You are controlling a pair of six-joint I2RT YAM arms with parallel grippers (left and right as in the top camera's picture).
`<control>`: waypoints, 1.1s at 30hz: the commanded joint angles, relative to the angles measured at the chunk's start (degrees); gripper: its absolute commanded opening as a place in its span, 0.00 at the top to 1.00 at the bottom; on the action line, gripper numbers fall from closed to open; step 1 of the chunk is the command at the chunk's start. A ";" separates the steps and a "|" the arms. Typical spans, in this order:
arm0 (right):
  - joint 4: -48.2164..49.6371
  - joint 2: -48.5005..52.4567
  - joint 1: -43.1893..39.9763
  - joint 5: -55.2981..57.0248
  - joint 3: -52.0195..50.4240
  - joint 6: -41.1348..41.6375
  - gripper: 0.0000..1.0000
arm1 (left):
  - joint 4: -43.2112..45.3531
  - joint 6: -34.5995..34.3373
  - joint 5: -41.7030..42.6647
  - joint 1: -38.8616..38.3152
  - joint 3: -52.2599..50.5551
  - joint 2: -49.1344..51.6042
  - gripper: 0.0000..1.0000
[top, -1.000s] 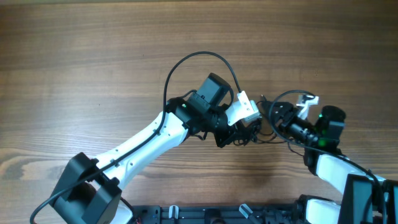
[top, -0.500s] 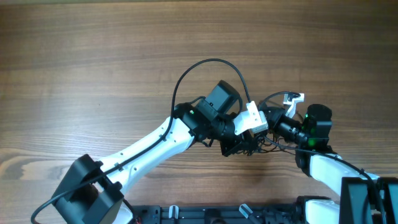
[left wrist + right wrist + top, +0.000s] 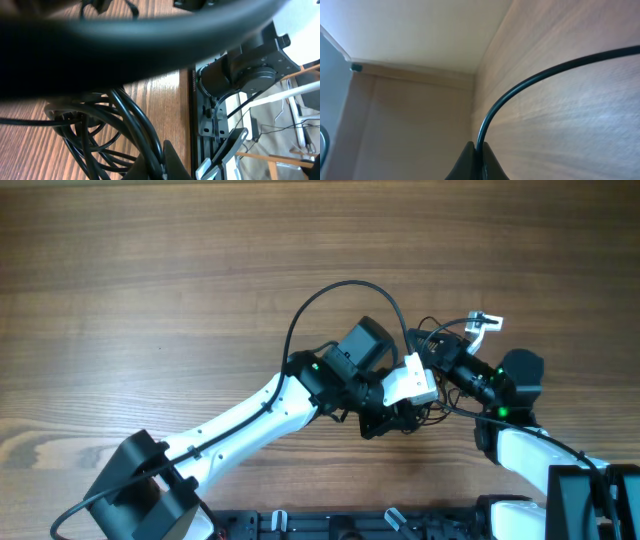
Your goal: Untangle cables
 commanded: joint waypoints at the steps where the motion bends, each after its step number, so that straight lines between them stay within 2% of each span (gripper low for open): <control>1: 0.81 0.07 2.25 -0.09 0.57 8.52 0.96 | 0.81 2.45 -0.15 -0.48 0.17 -1.31 0.96; 6: 1.18 0.07 2.49 -1.68 0.55 19.91 0.96 | 0.85 2.40 -6.99 -0.48 0.17 -1.31 0.96; 9: 1.14 0.07 3.34 -2.69 0.55 22.53 0.96 | 2.89 0.39 -12.92 -0.48 0.17 -1.31 0.96; 12: 1.18 0.07 4.20 -1.81 0.55 25.81 0.96 | 5.60 -2.19 -14.53 -0.48 0.17 -1.25 0.96; 17: 1.62 0.07 4.17 9.44 0.57 29.03 0.96 | 6.25 -2.14 -13.60 -1.79 0.17 -1.22 0.96; 20: 1.90 0.07 4.17 20.57 0.57 30.60 0.96 | 4.52 -2.12 -10.01 -3.82 0.17 -1.22 0.96; 24: 2.49 0.07 3.58 29.38 0.57 30.51 0.96 | 0.96 -2.10 -9.20 -6.51 0.17 -1.22 0.96; 27: 1.22 0.07 2.12 31.93 0.57 29.31 0.96 | -2.14 -2.08 -10.25 -6.88 0.17 -1.22 0.96; 31: -3.34 0.07 -1.36 34.25 0.55 19.63 0.96 | -5.70 -1.95 -12.52 -5.22 0.17 -1.25 0.96; 33: -6.27 0.07 -2.69 32.37 0.55 15.74 0.92 | -6.40 -2.23 -14.12 -3.32 0.17 -1.31 0.96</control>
